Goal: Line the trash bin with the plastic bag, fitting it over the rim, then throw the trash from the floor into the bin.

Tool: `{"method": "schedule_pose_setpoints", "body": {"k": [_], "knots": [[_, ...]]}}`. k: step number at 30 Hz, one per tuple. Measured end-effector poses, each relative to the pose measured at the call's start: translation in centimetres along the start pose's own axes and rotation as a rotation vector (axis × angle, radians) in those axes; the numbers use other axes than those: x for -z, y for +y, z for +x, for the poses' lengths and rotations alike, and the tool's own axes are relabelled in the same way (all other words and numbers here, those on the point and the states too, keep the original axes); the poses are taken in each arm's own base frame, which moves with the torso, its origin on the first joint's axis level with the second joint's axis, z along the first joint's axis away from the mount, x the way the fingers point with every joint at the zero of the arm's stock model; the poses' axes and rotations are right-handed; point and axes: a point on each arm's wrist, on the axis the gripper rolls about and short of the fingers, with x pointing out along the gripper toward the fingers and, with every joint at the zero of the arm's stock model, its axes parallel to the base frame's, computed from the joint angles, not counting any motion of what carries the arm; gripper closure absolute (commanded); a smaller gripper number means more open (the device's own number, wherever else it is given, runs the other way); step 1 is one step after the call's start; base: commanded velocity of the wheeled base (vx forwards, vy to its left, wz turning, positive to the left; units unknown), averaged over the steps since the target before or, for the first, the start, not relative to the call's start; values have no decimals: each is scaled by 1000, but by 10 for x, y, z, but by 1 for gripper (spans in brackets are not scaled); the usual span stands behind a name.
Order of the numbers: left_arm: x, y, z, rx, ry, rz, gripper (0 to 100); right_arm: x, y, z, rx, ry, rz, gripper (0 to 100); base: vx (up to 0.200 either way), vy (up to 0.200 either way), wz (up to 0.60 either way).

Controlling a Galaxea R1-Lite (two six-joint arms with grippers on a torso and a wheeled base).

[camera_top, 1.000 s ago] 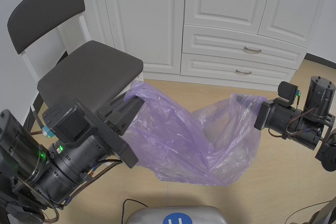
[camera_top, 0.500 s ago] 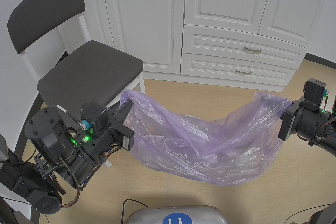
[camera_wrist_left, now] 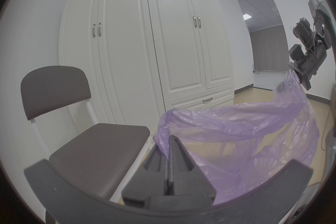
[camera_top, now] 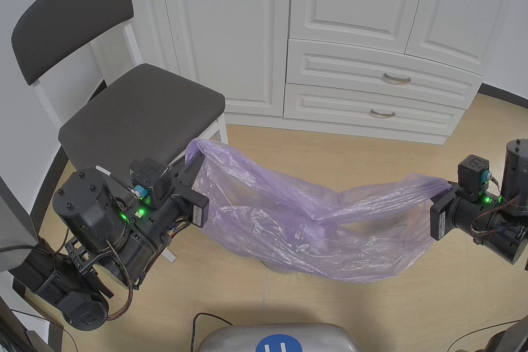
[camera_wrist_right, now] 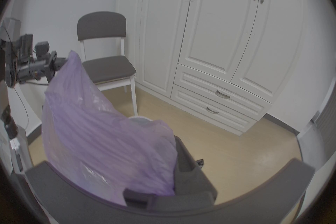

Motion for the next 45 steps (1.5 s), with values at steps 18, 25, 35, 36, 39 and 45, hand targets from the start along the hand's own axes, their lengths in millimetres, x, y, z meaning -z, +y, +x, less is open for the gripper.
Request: {"method": "schedule_pose_setpoints", "body": {"k": [18, 25, 35, 36, 39, 45], "knots": [[0, 9, -1, -31, 4, 6, 100, 23, -4, 12, 123, 132, -119, 100, 0, 0, 0], [3, 17, 0, -60, 16, 29, 100, 24, -7, 12, 140, 138, -117, 100, 0, 0, 0], [8, 26, -1, -58, 23, 42, 100, 25, -17, 11, 176, 145, -132, 100, 0, 0, 0], [8, 26, -1, -58, 24, 42, 100, 25, -18, 11, 178, 145, -131, 100, 0, 0, 0], [8, 28, -1, -61, 27, 50, 100, 24, -20, 10, 186, 143, -128, 100, 0, 0, 0], [10, 32, -2, -65, 32, 63, 100, 27, -24, 6, 193, 149, -165, 100, 0, 0, 0]]}}
